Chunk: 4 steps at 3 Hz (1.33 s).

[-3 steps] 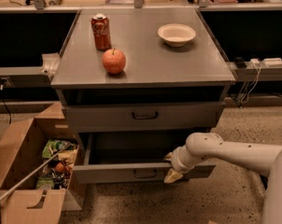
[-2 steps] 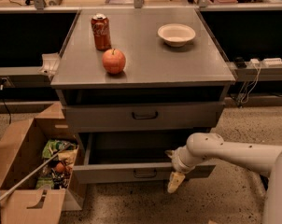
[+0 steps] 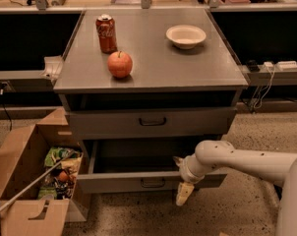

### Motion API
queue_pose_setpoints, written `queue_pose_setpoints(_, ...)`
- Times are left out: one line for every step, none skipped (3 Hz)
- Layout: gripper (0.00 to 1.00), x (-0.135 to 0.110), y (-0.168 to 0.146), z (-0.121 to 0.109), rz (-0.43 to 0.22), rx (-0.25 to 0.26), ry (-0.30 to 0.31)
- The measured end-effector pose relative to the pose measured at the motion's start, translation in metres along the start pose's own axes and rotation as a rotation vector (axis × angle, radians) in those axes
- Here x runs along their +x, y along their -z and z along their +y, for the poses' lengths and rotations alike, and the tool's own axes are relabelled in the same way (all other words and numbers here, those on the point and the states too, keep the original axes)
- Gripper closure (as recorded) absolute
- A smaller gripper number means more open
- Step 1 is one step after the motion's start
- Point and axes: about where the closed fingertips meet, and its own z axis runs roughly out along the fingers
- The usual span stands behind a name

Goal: Open middle drawer

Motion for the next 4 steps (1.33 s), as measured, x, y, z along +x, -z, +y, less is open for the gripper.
queue_pose_setpoints(0.0,-0.001,0.003,0.015,0.009,-0.031,0.02)
queue_pose_setpoints(0.19,0.0,0.007,0.033,0.019,-0.046,0.032)
queue_pose_setpoints(0.42,0.006,0.002,0.053,0.015,-0.08,0.023)
queue_pose_setpoints(0.65,0.006,0.006,0.056,0.012,-0.086,0.018)
